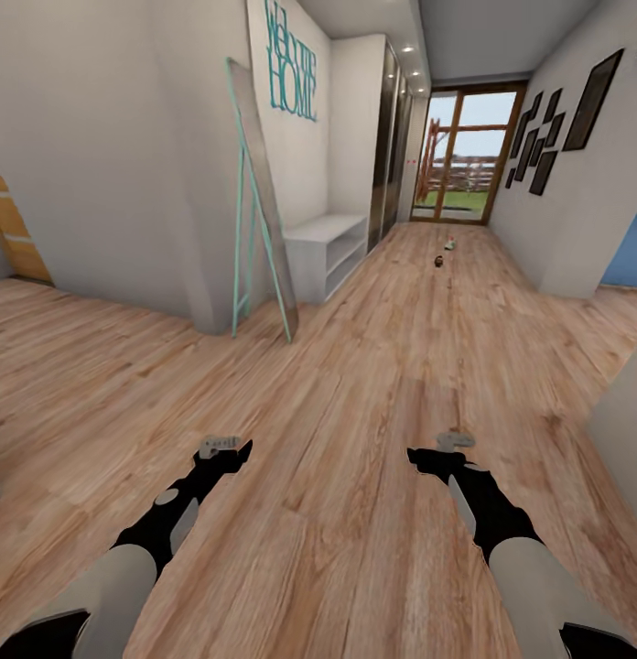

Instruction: Pick up the two gym shoes and the two sandals from the corridor floor and place them onto the hallstand (shoe rack) in the corridor, making sure they are on the rack and not on the floor. Arrange them so the two gym shoes are next to each other and the two sandals are next to each other.

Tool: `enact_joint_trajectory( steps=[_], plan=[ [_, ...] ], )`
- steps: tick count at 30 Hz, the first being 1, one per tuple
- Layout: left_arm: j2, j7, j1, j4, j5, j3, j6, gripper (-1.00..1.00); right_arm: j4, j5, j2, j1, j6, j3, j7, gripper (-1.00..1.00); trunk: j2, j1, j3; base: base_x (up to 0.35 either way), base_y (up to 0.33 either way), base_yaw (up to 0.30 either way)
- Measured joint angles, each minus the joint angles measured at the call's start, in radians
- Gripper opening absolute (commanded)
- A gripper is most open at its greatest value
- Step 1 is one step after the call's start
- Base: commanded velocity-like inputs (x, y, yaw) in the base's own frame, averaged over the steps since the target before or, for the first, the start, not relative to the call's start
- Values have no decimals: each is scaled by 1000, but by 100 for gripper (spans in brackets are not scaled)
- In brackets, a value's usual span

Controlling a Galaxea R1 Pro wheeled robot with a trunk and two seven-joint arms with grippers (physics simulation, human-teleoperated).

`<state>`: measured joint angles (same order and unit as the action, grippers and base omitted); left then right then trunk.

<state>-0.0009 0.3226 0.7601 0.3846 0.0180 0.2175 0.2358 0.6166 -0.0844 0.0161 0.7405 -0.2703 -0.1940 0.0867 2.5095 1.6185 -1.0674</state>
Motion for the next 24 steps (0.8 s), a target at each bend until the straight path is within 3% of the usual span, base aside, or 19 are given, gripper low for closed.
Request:
enact_joint_trajectory(
  steps=[8, 15, 24],
  plan=[
    [7, -1, 0, 0, 0, 71, 0, 100, 0, 0, 0, 0, 0, 0, 0, 100, 0, 0, 0, 344, -126, -273],
    [7, -1, 0, 0, 0, 76, 0, 100, 0, 0, 0, 0, -1, 1, 0, 100, 0, 0, 0, 345, -123, -263],
    [6, -1, 0, -1, 0, 77, 0, 100, 0, -1, 0, 0, -1, 1, 0, 100, 0, 0, 0, 345, -123, -44]
  ],
)
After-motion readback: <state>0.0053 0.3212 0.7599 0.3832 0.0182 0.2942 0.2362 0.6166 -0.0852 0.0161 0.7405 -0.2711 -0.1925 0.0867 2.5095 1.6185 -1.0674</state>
